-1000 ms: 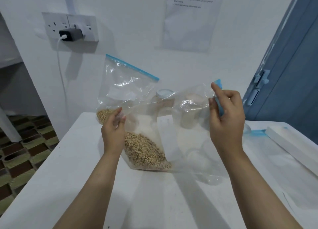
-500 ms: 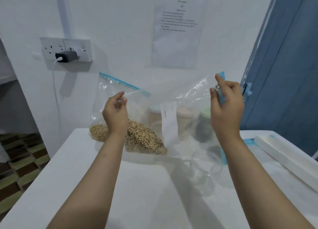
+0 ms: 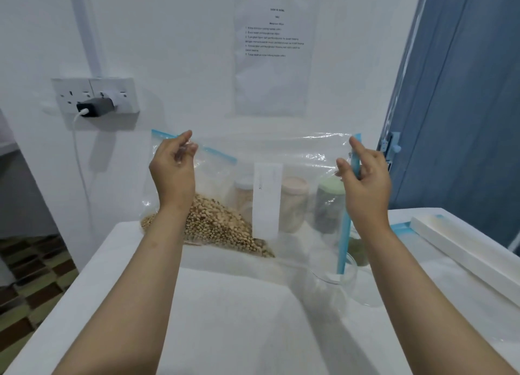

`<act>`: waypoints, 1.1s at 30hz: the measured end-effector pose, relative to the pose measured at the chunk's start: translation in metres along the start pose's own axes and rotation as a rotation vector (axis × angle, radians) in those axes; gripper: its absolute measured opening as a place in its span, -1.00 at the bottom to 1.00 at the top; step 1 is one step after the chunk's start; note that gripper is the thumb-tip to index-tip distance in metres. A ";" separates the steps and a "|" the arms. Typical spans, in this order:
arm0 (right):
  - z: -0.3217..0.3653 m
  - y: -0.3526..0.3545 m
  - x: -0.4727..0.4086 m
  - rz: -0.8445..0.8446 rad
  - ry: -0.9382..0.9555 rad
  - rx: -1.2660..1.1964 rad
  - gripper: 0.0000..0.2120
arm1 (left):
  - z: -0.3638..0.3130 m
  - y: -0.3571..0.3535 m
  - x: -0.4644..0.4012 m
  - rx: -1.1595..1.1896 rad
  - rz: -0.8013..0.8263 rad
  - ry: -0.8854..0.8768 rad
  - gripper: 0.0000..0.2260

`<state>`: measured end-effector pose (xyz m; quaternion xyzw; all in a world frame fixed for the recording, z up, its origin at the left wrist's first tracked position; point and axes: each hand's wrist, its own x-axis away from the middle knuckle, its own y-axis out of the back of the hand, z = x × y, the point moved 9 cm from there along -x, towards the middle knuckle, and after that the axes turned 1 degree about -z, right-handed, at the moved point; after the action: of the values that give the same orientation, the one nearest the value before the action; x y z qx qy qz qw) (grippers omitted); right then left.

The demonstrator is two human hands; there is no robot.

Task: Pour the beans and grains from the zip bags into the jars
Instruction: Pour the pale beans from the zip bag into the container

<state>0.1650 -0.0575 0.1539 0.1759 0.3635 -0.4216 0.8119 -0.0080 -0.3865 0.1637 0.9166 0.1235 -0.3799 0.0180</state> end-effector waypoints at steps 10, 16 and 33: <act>-0.008 0.002 -0.003 -0.025 -0.035 -0.044 -0.63 | -0.017 0.000 0.001 0.021 -0.002 -0.032 -0.77; -0.017 0.000 -0.003 -0.026 -0.065 -0.004 -0.60 | -0.028 -0.006 -0.007 0.027 -0.005 -0.008 -0.77; -0.034 0.025 0.012 -0.022 -0.113 0.030 -0.51 | -0.050 -0.034 -0.021 0.023 0.070 -0.032 -0.77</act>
<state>0.1744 -0.0296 0.1220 0.1600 0.3126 -0.4454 0.8236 0.0044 -0.3515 0.2159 0.9142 0.0867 -0.3951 0.0227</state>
